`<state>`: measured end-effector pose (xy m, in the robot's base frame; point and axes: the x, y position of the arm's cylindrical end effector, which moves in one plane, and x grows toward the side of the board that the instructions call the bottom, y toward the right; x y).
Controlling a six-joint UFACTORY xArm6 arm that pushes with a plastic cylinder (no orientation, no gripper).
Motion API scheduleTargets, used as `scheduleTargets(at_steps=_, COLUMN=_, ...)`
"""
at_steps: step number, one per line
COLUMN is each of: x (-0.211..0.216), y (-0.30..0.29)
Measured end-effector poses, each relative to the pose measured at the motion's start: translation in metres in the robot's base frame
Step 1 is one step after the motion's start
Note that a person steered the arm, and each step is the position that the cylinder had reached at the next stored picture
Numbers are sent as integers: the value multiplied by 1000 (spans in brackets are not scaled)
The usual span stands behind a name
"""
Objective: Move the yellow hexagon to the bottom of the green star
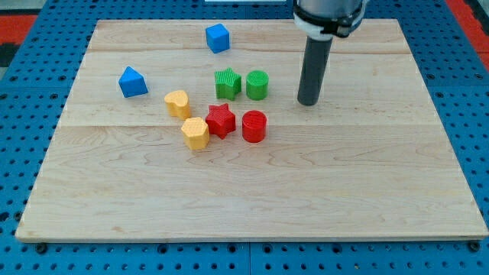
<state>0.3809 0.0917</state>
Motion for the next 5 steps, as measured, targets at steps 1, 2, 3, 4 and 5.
scheduleTargets(at_steps=1, x=-31, y=-96)
scheduleTargets(at_steps=2, x=-16, y=-192)
scheduleTargets(at_steps=3, x=-1, y=-128)
scheduleTargets(at_steps=4, x=33, y=-35)
scheduleTargets(at_steps=5, x=108, y=-51)
